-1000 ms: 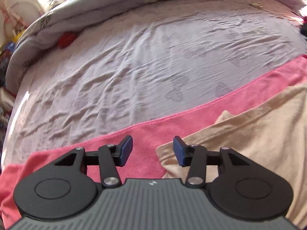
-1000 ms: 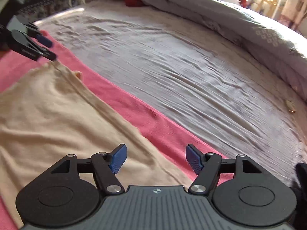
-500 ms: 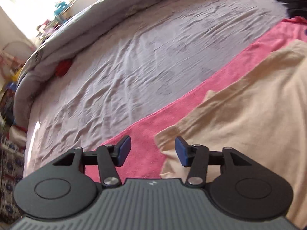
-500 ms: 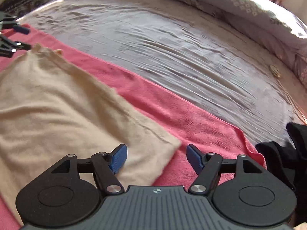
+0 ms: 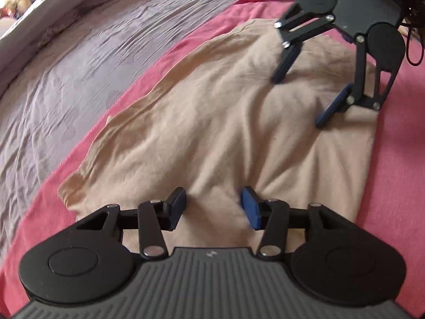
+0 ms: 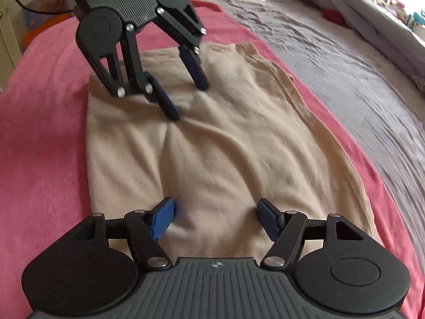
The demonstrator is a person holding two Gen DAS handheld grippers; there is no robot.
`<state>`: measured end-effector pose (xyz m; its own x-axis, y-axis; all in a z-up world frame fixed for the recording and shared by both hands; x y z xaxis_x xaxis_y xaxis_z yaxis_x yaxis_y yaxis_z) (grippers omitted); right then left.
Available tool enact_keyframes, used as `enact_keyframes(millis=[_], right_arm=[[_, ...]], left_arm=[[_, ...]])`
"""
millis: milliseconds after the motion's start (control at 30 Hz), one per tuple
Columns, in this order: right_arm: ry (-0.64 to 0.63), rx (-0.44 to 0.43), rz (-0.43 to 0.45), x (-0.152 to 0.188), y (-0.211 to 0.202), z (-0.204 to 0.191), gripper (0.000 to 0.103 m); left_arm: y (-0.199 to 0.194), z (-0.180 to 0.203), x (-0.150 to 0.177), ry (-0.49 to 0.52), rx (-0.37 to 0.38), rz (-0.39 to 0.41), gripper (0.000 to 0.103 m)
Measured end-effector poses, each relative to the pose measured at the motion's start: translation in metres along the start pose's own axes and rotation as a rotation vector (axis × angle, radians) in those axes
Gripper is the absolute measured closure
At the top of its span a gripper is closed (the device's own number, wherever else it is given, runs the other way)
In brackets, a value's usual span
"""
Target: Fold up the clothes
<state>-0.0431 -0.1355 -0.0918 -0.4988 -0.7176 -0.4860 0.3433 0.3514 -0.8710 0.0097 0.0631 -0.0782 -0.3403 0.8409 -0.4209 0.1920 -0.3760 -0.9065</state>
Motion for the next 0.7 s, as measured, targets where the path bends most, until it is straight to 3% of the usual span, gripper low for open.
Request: enact_keyframes(millis=[133, 233, 333, 467, 700], right_arm=[[0.07, 0.005, -0.102, 0.041, -0.022, 0.019, 0.027], [0.118, 0.009, -0.173, 0.06, -0.035, 0.028, 0.027], [0.342, 0.047, -0.215, 0.064, -0.052, 0.043, 0.026], [0.676, 0.103, -0.125, 0.079, -0.086, 0.057, 0.024], [1.259, 0.108, 0.106, 0.126, -0.119, 0.068, 0.019]], left_arm=[[-0.01, -0.006, 0.016, -0.01, -0.007, -0.045, 0.048], [-0.018, -0.013, 0.017, -0.073, -0.031, -0.103, 0.047], [-0.026, -0.012, 0.009, -0.13, -0.113, -0.167, 0.047], [-0.041, -0.007, -0.007, -0.184, -0.186, -0.152, 0.043], [-0.047, 0.016, -0.033, -0.26, -0.2, -0.093, 0.039]])
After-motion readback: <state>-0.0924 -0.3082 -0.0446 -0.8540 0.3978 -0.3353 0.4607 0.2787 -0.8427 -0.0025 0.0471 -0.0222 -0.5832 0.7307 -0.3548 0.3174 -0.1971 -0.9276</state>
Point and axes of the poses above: each gripper's, at about its wrist camera, not at the fingertips, and y roughly the way its jaws point, z to its right, x to its underside, the point moved 2 cm from there along y, roughly the way its jaws point, and after that the axes turned 4 degrees about x, right-handed, at the moved point
